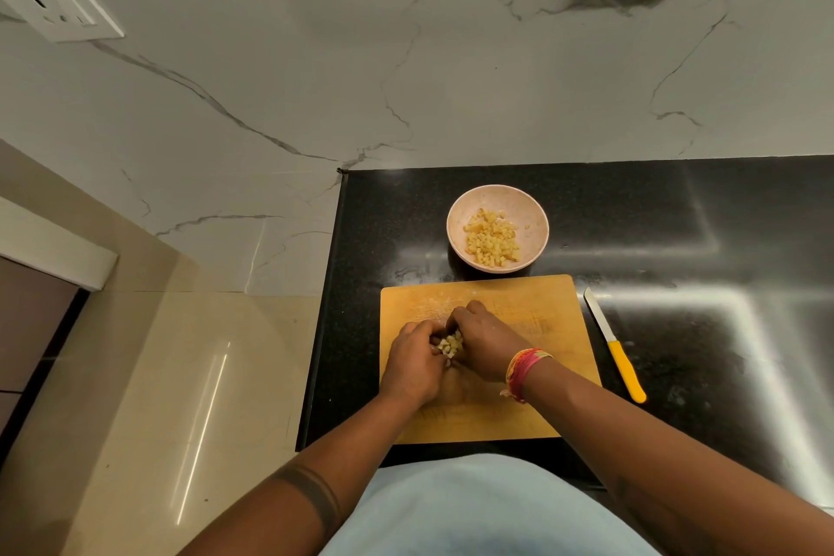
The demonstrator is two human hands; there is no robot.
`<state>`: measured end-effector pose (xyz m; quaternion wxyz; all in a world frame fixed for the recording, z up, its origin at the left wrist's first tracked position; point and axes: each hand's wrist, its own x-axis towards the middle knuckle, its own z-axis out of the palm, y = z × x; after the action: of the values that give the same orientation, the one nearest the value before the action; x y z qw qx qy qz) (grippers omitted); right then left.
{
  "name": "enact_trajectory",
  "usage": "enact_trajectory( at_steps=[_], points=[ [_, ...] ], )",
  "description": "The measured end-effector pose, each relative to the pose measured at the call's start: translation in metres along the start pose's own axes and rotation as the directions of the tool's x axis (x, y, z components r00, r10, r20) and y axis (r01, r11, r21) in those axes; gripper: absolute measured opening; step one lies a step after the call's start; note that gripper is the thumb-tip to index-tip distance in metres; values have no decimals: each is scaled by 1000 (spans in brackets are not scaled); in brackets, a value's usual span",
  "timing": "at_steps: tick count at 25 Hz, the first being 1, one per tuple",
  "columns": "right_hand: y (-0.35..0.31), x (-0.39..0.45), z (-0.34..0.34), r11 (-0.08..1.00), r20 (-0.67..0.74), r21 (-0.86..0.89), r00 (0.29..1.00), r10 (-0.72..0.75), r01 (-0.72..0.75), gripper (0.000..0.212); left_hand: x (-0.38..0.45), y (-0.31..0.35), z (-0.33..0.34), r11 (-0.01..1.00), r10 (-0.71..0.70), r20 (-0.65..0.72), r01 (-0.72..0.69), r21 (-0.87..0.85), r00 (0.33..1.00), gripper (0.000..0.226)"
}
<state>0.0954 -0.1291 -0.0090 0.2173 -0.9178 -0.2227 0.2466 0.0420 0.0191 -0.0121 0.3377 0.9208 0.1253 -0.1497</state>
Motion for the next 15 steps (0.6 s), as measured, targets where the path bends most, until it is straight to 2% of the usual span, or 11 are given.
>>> enact_trajectory(
  at_steps=[3,5,7,10,15],
  points=[
    [7,-6,-4,1000,-4,-3,1000,-5,5,56,-3,-3,-6,999,0,36,2,-52,999,52],
    [10,-8,-5,999,3,-43,1000,9,-9,62,-5,-11,-9,1000,14,75,-15,8,997,60],
    [9,-9,-3,995,-6,-102,1000,1,-2,56,-7,-15,-9,993,52,91,-61,101,995,59],
    [3,-5,0,993,-20,-113,999,-40,37,42,-7,-9,-7,981,87,71,-98,170,994,47],
    [-3,-2,3,999,-34,-32,999,22,-23,35,-6,9,1,991,55,-31,-50,126,998,32]
  ],
)
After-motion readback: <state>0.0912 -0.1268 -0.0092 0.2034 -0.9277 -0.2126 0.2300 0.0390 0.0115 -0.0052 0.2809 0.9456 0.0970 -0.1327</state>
